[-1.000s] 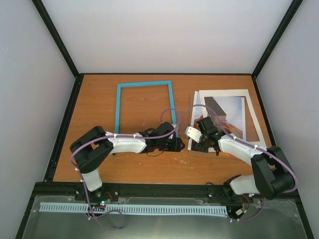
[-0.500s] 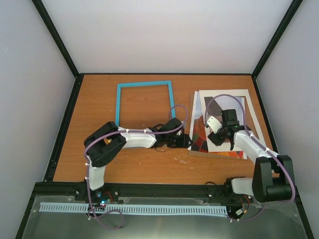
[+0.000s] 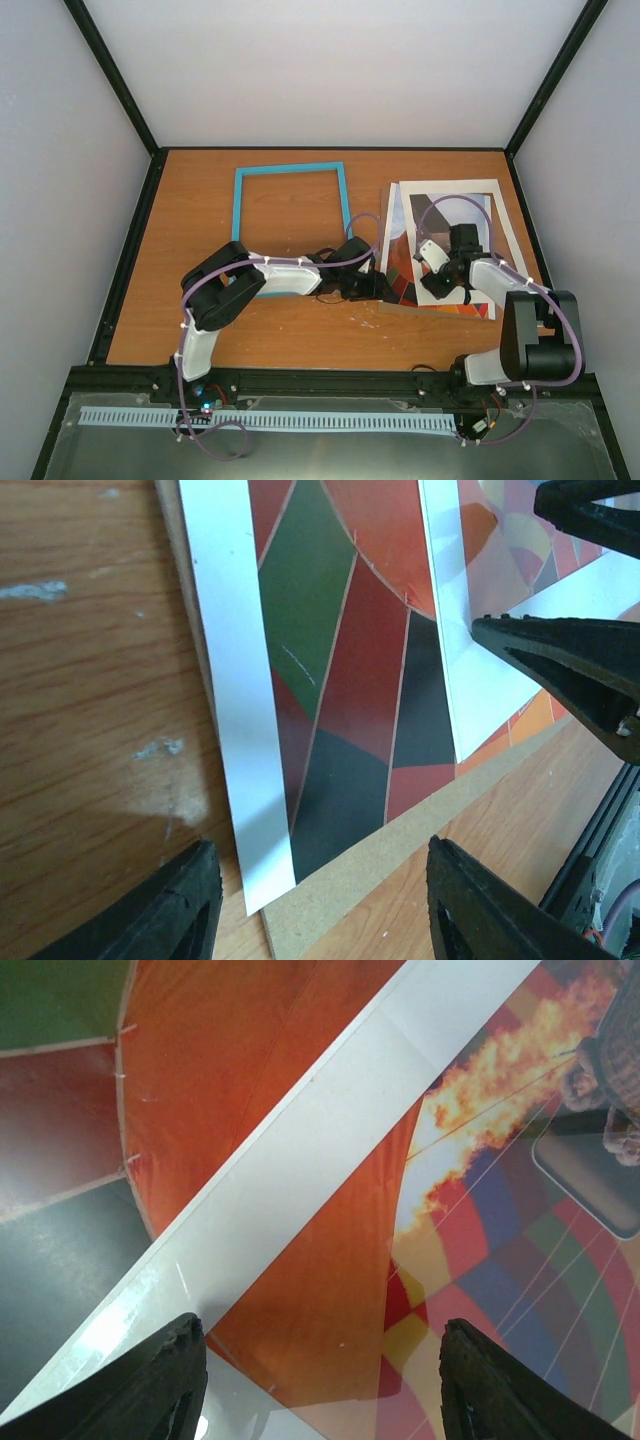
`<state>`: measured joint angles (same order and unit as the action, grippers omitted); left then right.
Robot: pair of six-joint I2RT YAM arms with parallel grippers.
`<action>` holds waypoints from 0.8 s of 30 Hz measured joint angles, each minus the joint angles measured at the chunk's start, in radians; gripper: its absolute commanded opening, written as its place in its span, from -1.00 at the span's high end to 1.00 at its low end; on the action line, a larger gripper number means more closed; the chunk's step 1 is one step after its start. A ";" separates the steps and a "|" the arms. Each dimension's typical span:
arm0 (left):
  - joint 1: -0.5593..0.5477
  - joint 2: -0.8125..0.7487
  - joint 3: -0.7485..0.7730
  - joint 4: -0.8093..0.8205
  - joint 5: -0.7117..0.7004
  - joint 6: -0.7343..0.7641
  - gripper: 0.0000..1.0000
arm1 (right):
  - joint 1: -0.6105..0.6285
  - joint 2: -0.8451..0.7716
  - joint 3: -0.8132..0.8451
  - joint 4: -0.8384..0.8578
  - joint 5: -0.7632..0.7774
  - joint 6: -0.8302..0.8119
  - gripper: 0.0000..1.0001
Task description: Take the photo out of the frame
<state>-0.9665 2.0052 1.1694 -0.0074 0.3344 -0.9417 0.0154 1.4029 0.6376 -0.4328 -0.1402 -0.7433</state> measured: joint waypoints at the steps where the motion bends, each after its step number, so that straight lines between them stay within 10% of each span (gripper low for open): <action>1: 0.000 0.004 0.005 0.000 0.006 0.000 -0.12 | 0.000 0.004 0.001 0.004 -0.004 0.000 -0.26; 24: 0.000 0.008 0.023 0.013 0.032 -0.010 0.00 | 0.000 0.018 0.005 0.023 -0.028 0.000 -0.26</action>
<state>-0.9668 2.0129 1.1927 0.0051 0.3664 -0.9516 0.0154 1.4212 0.6426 -0.4095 -0.1684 -0.7433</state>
